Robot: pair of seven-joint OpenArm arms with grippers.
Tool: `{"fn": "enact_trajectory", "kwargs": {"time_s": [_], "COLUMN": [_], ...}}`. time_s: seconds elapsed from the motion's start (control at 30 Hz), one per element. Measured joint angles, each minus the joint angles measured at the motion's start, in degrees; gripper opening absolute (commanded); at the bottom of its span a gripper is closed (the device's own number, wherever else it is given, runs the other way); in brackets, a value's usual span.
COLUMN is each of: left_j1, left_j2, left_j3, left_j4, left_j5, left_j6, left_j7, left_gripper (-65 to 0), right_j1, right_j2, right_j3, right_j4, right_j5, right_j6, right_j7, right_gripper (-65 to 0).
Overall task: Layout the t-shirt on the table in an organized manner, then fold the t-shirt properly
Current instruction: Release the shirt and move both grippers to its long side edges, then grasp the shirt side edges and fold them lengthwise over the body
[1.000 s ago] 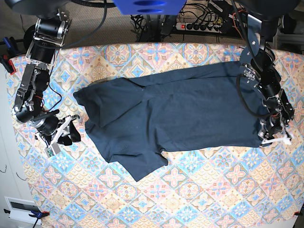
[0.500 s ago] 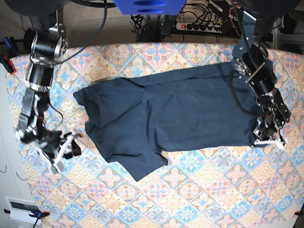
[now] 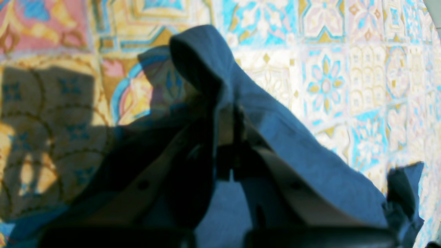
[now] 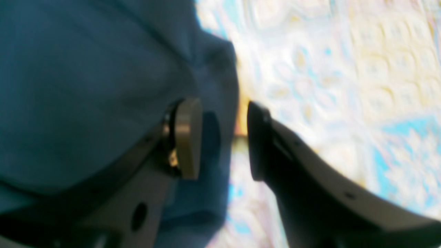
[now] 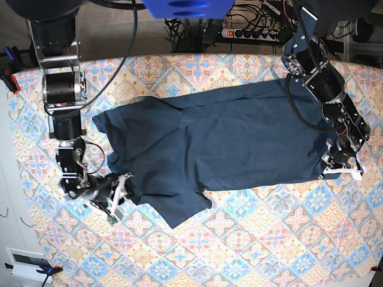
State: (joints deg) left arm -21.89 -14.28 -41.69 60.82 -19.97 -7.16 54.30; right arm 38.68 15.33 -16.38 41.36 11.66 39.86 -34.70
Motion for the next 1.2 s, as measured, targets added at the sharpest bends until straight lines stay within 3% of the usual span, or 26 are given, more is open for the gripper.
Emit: {"fn": "enact_trajectory", "kwargs": {"time_s": [0.13, 0.43, 0.87, 1.2], "left_j1": [1.75, 2.99, 3.26, 5.9], "left_j2": [0.02, 0.0, -0.02, -2.16], "left_j3": [0.0, 0.11, 0.11, 0.07], "left_j4": [1.33, 2.67, 2.69, 2.8], "left_j5": [-1.31, -1.55, -1.53, -8.72], "left_j6": [-0.13, -0.15, -0.17, 0.02], "left_j7": [0.28, 1.66, 1.62, 1.64], "left_gripper": [-65.0, -65.0, -65.0, -65.0], "right_j1": [1.42, 0.87, 1.16, -0.15], "right_j2": [-2.14, -1.07, -1.01, -0.92], "right_j3": [-0.2, -0.15, -0.17, -0.17], "right_j4": [-3.58, -12.24, -17.35, -18.67], "right_j5": [0.76, 0.04, 0.33, 0.28], "right_j6": [0.46, -0.17, -0.02, -0.04], "right_j7": [5.25, 17.42, 26.43, 28.17], "right_gripper": [-43.7, -43.3, -43.2, -43.2]}}
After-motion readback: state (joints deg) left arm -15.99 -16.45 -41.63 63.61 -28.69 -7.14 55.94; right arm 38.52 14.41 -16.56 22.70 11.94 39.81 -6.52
